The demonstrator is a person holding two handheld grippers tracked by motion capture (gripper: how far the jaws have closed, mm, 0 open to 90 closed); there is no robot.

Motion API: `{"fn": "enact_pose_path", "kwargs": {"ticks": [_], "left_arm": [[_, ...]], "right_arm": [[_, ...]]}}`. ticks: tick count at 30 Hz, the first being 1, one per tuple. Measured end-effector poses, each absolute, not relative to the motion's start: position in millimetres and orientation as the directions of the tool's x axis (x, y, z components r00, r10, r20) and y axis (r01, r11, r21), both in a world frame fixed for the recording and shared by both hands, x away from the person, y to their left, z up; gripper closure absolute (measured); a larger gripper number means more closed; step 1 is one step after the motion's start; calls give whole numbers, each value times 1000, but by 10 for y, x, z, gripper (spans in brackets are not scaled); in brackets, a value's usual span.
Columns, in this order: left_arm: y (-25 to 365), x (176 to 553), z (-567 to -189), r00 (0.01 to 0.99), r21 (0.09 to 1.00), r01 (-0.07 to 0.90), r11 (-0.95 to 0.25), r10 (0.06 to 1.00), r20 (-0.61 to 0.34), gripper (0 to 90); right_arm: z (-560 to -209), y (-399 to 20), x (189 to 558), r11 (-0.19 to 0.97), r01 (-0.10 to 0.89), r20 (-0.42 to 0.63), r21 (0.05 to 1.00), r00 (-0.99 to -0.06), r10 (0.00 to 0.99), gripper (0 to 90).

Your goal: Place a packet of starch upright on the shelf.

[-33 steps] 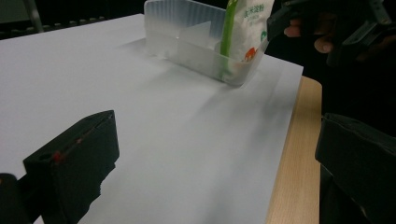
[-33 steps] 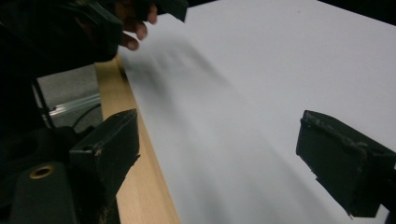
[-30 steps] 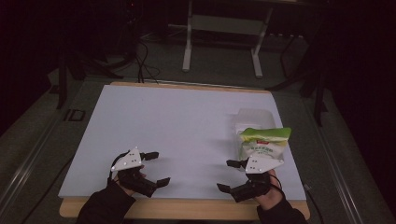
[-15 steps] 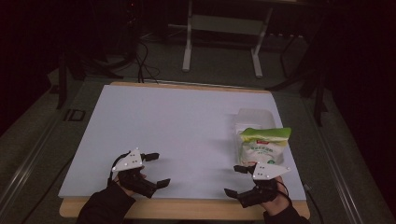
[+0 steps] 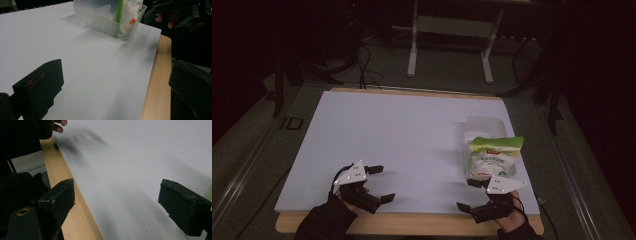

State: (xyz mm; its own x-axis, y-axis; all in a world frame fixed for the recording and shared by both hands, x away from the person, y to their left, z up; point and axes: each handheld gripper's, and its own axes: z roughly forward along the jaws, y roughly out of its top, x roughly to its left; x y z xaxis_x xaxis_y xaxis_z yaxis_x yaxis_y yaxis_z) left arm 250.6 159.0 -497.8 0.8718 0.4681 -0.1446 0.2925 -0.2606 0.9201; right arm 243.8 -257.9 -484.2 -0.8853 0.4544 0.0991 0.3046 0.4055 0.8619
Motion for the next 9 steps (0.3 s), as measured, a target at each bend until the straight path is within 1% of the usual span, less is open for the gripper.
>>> {"fn": "enact_pose_path", "kwargs": {"ticks": [9], "left_arm": [[1575, 2510, -4997, 874, 917, 299, -262, 462, -153, 2]], "right_arm": [[-4842, -2576, 2434, 406, 311, 106, 860, -885, 453, 148]]}}
